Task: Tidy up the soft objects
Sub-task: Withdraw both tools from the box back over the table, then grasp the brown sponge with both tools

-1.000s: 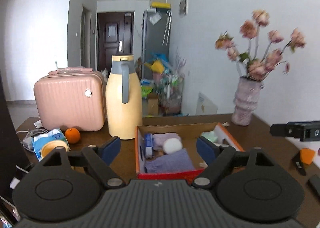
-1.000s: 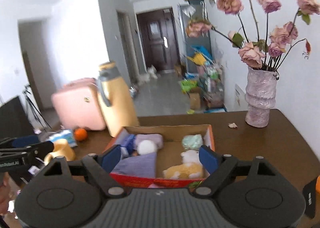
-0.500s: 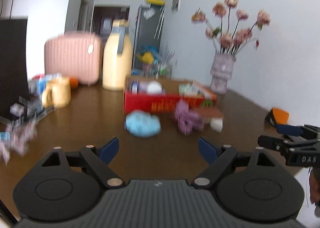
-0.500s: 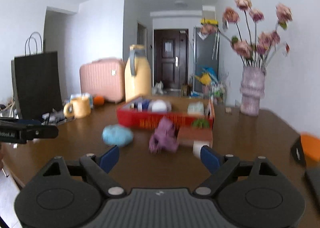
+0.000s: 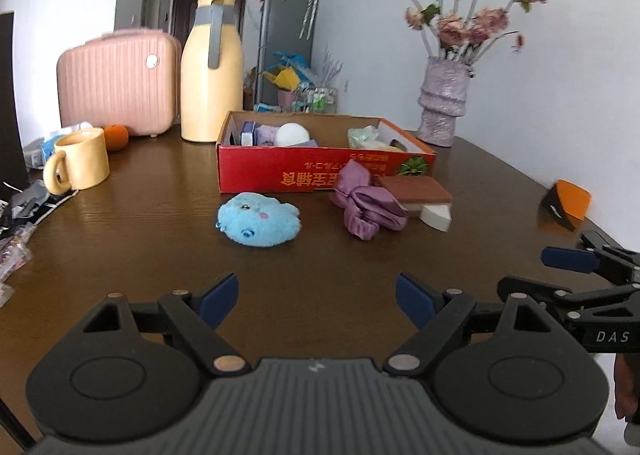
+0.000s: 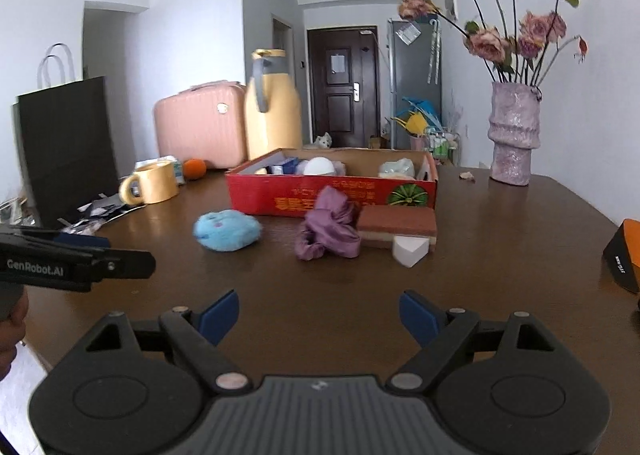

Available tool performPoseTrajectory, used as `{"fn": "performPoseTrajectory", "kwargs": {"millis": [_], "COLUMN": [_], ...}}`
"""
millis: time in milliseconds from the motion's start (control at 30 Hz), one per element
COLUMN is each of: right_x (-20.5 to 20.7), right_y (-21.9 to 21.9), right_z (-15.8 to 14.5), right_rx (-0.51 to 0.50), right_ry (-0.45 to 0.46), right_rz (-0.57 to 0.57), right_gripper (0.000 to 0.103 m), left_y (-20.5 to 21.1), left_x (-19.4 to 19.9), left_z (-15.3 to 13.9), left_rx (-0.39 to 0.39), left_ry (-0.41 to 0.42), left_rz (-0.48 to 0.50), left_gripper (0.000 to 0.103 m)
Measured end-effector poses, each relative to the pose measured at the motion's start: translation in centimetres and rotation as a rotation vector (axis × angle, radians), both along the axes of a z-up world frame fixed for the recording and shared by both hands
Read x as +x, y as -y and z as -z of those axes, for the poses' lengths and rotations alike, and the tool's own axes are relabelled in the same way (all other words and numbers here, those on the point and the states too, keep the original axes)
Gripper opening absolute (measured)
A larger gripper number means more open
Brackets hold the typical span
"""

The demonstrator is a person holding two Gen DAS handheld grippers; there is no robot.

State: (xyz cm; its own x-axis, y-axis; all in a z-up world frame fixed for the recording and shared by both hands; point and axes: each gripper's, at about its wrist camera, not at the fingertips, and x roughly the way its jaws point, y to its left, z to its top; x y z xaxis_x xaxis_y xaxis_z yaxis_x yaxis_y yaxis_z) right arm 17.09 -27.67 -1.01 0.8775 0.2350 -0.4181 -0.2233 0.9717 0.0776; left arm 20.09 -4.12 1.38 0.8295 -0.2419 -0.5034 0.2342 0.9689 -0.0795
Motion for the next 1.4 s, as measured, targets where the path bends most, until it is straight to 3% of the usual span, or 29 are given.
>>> {"fn": "performPoseTrajectory", "kwargs": {"millis": [100, 167, 233, 333, 500, 667, 767, 933, 1033, 1133, 1233, 1400], "right_x": [3.2, 6.0, 8.8, 13.4, 19.8, 23.2, 24.2, 22.7, 19.8, 16.5, 13.4, 9.6], "right_y": [1.5, 2.8, 4.1, 5.9, 8.6, 9.9, 9.9, 9.7, 9.1, 8.2, 5.8, 1.1], "right_z": [-0.1, -0.2, -0.4, -0.4, 1.1, 3.0, 3.8, 2.0, -0.9, -3.1, -2.5, 1.6], "right_rx": [0.009, 0.017, 0.037, 0.088, 0.231, 0.323, 0.362, 0.347, 0.334, 0.311, 0.266, 0.249], "right_ry": [-0.006, -0.018, -0.031, -0.056, -0.159, -0.215, -0.245, -0.163, -0.085, -0.064, -0.128, -0.247], "right_rz": [0.041, 0.074, 0.097, 0.116, 0.145, 0.153, 0.125, 0.131, 0.081, -0.003, -0.096, -0.169], "right_gripper": [0.086, 0.084, 0.08, 0.074, 0.06, 0.052, 0.037, 0.034, 0.034, 0.034, 0.034, 0.034], "left_y": [0.9, 2.0, 3.7, 6.9, 11.9, 13.5, 13.6, 13.3, 12.3, 10.0, 7.6, 4.0], "left_x": [3.7, 6.2, 9.2, 14.2, 21.7, 25.1, 25.1, 23.9, 20.2, 15.6, 10.9, 4.7], "left_z": [-0.3, -0.9, -1.5, -1.6, 0.4, 3.3, 3.5, 1.6, -2.0, -3.4, -2.0, 2.1], "left_rx": [-0.021, -0.063, -0.114, -0.167, -0.151, -0.135, -0.139, -0.188, -0.2, -0.233, -0.236, -0.212], "left_ry": [-0.027, -0.028, -0.053, -0.114, -0.242, -0.323, -0.297, -0.259, -0.177, -0.159, -0.204, -0.312], "left_rz": [-0.004, 0.014, 0.054, 0.118, 0.168, 0.111, 0.126, 0.124, 0.135, 0.133, 0.083, -0.032], "left_gripper": [0.082, 0.062, 0.049, 0.036, 0.032, 0.034, 0.028, 0.026, 0.026, 0.026, 0.026, 0.026]}}
